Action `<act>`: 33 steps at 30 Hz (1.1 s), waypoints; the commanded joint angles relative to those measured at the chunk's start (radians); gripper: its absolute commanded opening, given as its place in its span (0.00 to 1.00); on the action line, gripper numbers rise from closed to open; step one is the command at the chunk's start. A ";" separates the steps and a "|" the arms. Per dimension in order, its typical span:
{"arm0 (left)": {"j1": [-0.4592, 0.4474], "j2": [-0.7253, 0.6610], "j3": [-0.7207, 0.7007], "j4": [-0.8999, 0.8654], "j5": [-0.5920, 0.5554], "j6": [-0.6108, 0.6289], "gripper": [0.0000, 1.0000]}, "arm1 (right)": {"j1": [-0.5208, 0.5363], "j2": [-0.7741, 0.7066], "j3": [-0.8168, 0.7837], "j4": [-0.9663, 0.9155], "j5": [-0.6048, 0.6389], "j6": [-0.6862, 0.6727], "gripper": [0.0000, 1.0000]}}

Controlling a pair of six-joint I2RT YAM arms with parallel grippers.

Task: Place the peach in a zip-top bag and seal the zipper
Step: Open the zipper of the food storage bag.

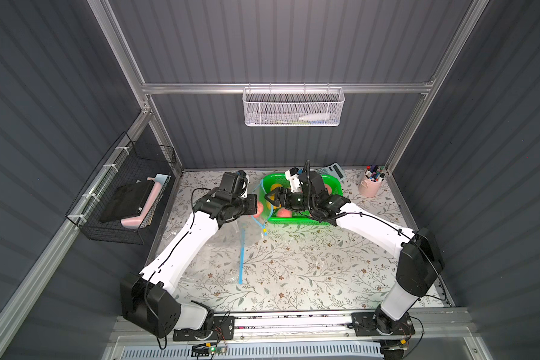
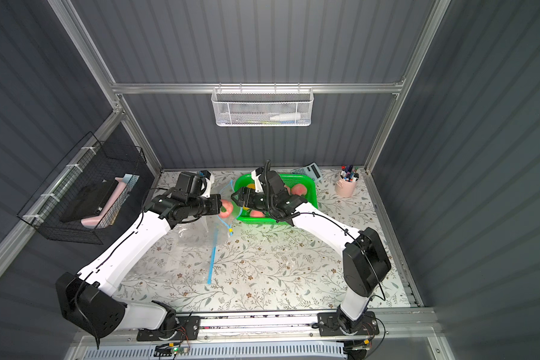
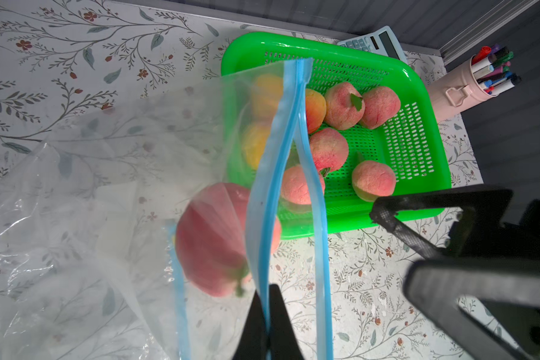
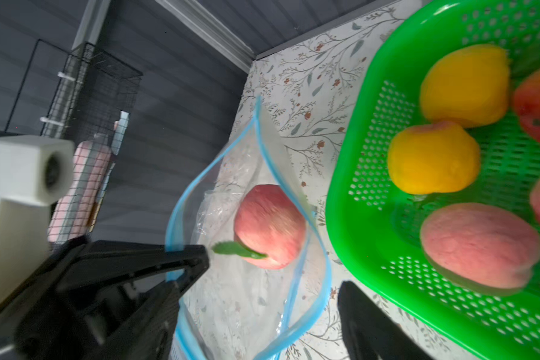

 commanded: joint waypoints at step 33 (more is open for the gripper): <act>0.022 -0.007 0.006 -0.004 -0.055 0.002 0.00 | 0.004 -0.075 -0.019 -0.059 0.395 -0.208 0.97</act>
